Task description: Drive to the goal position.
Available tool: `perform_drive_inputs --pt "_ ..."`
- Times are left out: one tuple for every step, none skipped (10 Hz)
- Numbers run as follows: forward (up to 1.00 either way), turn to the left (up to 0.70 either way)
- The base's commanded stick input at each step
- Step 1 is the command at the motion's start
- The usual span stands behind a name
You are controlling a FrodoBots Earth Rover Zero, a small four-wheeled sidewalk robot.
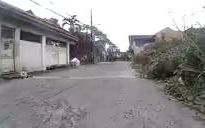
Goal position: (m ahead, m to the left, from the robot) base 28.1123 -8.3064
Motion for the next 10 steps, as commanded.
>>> perform_drive_inputs --pt "1.00 -0.08" --pt "1.00 -0.27" --pt "1.00 -0.39" --pt "1.00 -0.39" --pt "1.00 -0.39" --pt "1.00 -0.39" --pt "1.00 -0.39" --pt "1.00 -0.39" --pt "1.00 -0.39" --pt "1.00 -0.39"
